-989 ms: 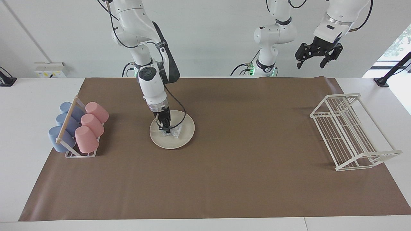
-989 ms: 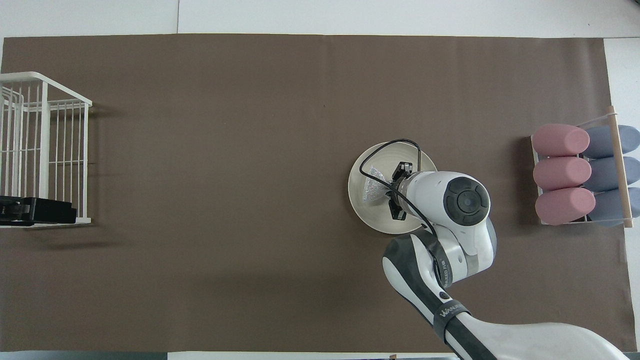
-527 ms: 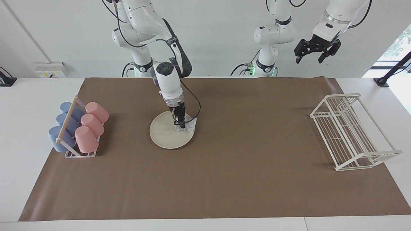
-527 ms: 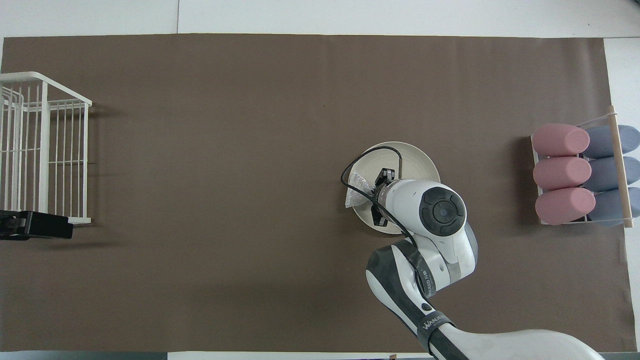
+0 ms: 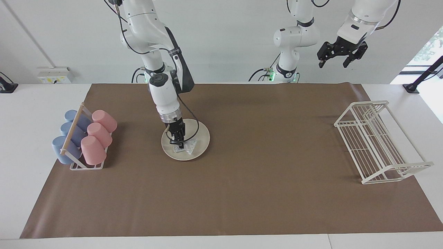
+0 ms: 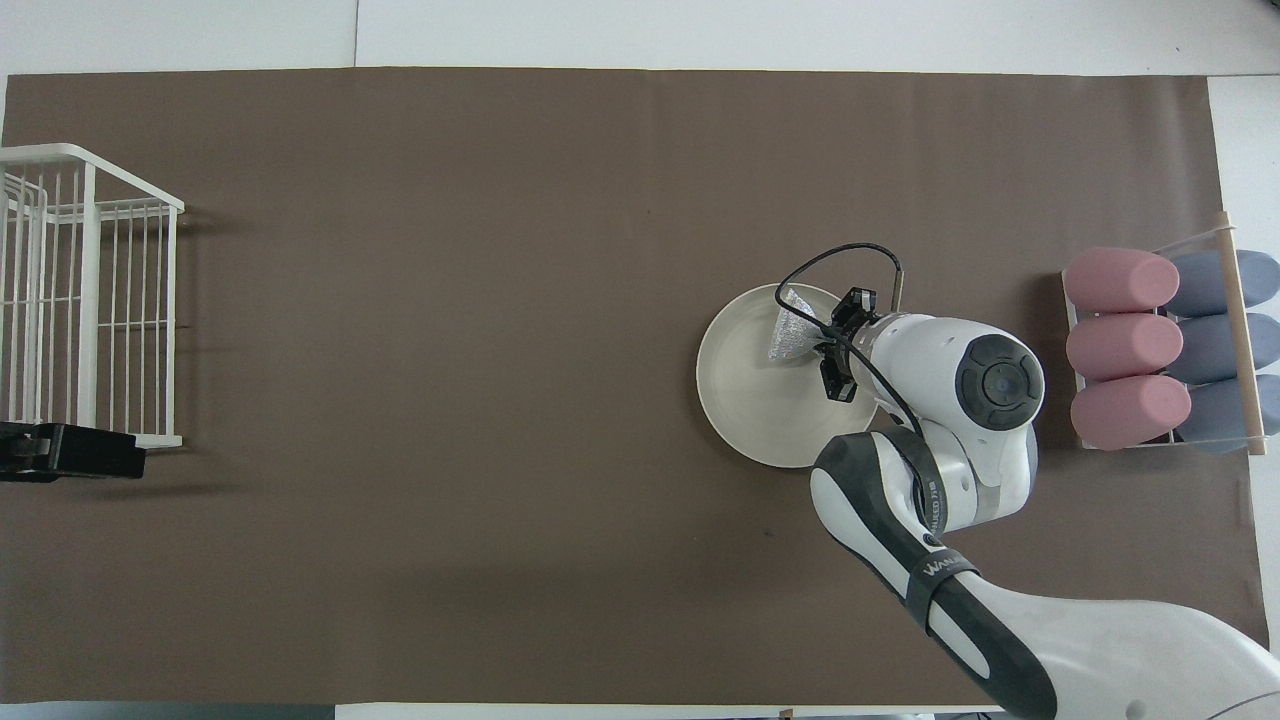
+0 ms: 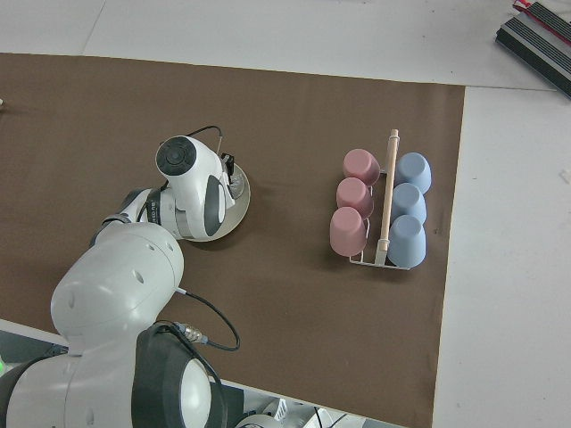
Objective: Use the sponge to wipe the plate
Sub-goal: 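Wipe the sponge around the plate surface with the right gripper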
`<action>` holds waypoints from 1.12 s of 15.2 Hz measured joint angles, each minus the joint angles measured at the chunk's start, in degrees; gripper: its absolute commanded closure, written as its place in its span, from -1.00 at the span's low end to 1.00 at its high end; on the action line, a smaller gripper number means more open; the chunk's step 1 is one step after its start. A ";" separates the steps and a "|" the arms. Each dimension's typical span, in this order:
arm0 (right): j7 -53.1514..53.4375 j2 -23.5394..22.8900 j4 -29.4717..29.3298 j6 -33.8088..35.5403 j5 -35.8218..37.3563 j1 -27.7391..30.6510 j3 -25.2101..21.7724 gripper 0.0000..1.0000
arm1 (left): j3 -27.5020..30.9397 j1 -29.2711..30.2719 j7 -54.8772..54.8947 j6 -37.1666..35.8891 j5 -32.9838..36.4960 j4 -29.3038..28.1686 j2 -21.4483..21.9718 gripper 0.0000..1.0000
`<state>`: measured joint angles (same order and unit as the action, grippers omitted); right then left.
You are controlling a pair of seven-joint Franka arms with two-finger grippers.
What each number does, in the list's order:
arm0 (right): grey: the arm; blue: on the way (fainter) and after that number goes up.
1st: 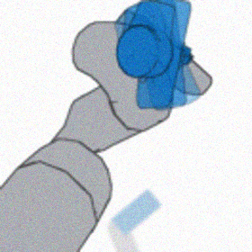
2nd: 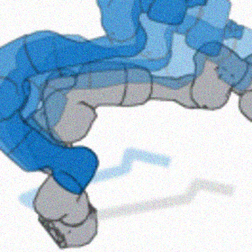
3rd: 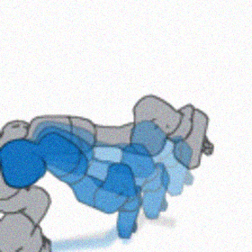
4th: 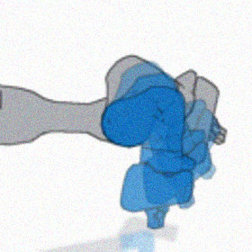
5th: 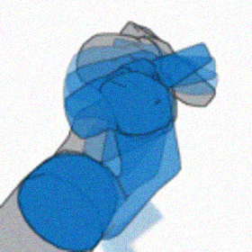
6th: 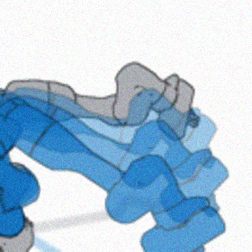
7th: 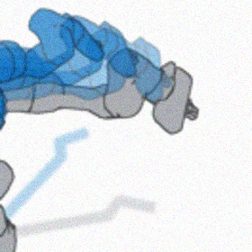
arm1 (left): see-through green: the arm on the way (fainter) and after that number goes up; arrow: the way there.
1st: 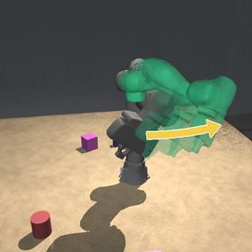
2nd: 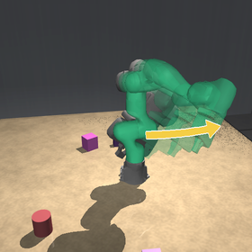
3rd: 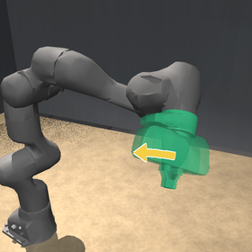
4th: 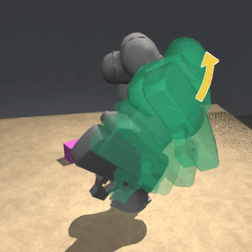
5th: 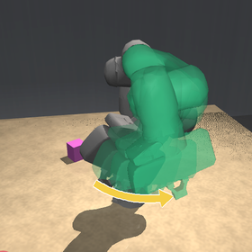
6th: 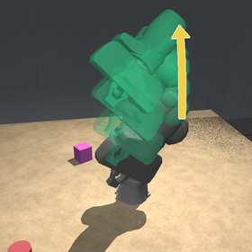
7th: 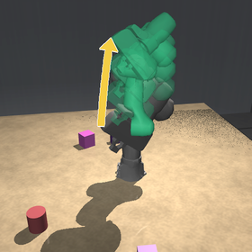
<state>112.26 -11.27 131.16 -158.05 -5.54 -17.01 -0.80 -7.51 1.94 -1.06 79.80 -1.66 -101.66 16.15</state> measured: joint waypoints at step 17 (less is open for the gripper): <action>7.60 2.84 0.45 10.38 0.03 -8.91 0.06 1.00 | -0.12 -0.02 -0.03 -0.76 0.00 0.03 4.05 -1.00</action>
<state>119.86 -8.43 131.61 -147.68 -5.51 -25.92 -0.74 -7.63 1.92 -1.09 79.05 -1.65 -101.63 20.20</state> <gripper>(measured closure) 0.899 0.000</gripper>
